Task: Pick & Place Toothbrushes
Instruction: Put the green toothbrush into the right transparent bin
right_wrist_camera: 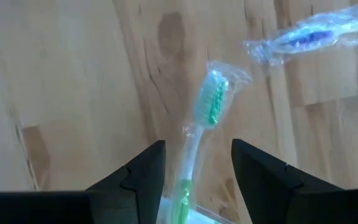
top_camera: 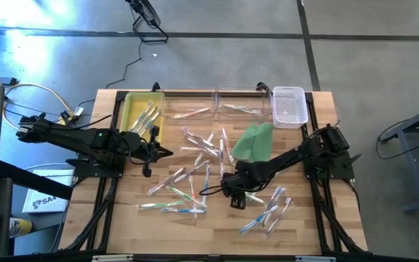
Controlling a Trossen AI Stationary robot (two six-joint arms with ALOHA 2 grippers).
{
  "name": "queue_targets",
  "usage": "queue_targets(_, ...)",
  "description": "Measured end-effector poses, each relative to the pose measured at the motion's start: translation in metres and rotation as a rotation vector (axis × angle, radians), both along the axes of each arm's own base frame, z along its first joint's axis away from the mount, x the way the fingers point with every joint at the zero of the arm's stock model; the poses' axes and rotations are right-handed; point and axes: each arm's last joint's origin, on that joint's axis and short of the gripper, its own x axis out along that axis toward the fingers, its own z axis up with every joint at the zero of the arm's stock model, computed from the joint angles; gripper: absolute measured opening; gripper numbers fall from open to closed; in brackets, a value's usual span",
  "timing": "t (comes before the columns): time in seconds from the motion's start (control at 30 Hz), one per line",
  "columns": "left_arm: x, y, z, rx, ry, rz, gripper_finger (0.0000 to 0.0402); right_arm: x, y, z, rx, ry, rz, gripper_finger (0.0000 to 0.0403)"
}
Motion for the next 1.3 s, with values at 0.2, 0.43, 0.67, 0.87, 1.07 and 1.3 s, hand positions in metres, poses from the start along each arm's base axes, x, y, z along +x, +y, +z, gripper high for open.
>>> queue_targets(0.2,0.000,0.000,-0.001,0.002,0.010,0.000,0.0010,0.000,0.000,-0.005,-0.002,0.014,-0.012,0.0177)
queue_targets(0.43,-0.001,0.000,-0.002,0.004,0.028,0.000,0.0010,0.002,0.002,-0.019,-0.009,0.052,-0.045,0.0177)
queue_targets(0.67,-0.001,0.000,-0.003,0.005,0.032,0.000,0.0010,0.003,0.002,-0.021,-0.012,0.052,-0.043,0.0151)
queue_targets(0.87,-0.001,0.000,-0.003,0.005,0.032,0.000,0.0010,0.003,0.002,-0.021,-0.012,0.052,-0.046,0.0089)
queue_targets(1.07,-0.001,0.000,-0.003,0.005,0.031,0.000,0.0010,0.002,0.001,-0.020,-0.011,0.054,-0.037,0.0029)
queue_targets(1.3,-0.001,0.000,-0.003,0.005,0.031,0.000,0.0010,0.001,0.000,-0.006,0.058,0.033,0.014,0.0010)
